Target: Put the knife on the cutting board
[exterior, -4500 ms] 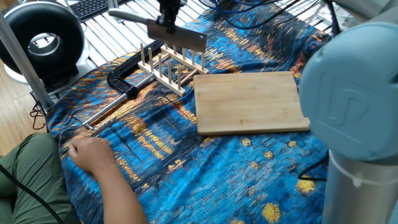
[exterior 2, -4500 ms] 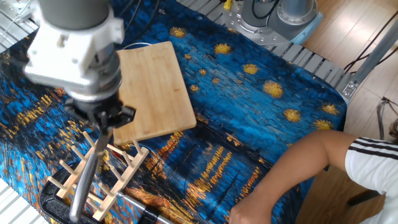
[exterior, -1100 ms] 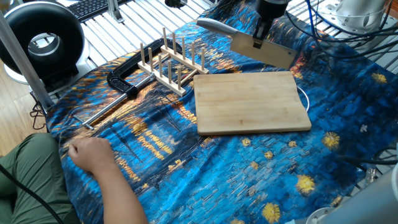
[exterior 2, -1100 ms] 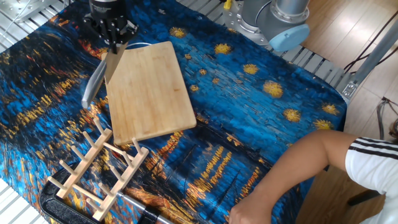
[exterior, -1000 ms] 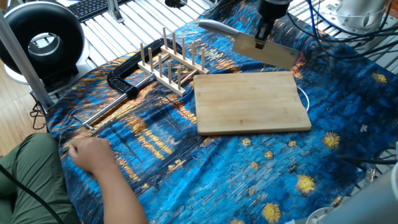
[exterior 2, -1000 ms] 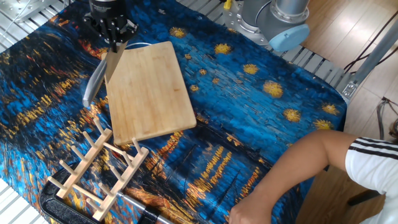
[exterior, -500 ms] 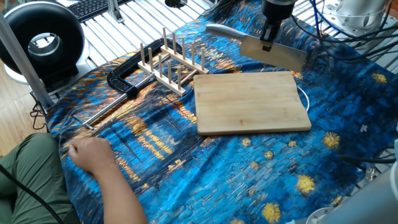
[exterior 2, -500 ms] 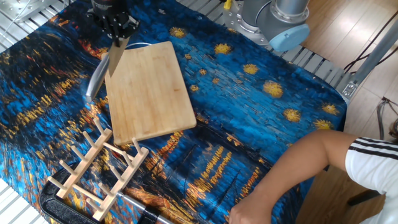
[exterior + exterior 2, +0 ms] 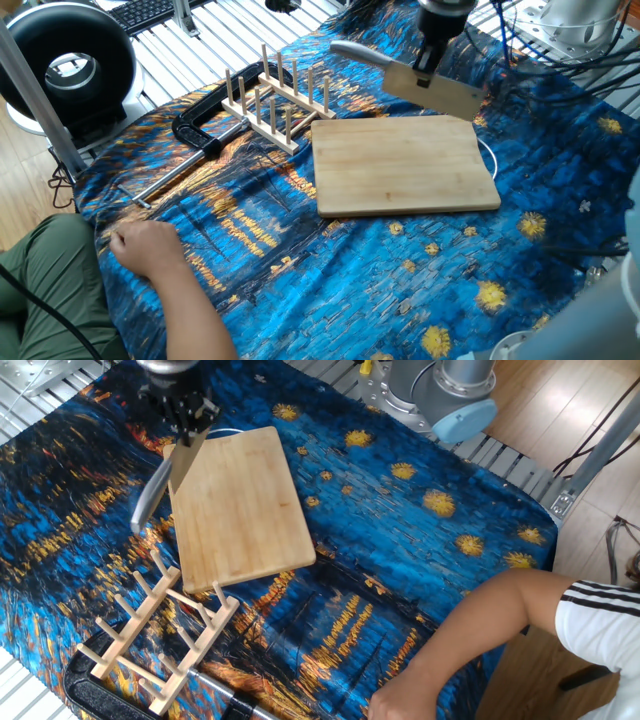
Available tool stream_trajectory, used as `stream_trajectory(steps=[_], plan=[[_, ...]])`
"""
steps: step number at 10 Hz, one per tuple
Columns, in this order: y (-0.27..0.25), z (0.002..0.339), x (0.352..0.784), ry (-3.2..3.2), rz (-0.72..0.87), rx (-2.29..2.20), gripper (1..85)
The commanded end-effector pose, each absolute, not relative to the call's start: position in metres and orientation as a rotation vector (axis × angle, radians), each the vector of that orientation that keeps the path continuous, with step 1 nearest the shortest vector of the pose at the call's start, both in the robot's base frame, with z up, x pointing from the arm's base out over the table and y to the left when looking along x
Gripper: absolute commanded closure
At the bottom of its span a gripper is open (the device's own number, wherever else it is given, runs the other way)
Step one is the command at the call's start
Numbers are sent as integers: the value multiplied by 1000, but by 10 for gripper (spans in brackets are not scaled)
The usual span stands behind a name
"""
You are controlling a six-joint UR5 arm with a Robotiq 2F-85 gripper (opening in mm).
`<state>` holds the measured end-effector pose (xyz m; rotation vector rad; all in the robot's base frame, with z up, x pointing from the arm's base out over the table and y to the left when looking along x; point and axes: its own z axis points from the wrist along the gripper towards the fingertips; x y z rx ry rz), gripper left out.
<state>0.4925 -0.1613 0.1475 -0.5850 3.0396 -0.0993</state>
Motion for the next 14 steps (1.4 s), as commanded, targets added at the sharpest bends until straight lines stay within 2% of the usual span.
stream_trajectory(steps=[1, 4, 14], plan=[[-168, 114, 506, 3010, -51, -590, 847], [-170, 93, 516, 2993, -34, -608, 847], [-179, 75, 521, 2980, -92, -620, 847]])
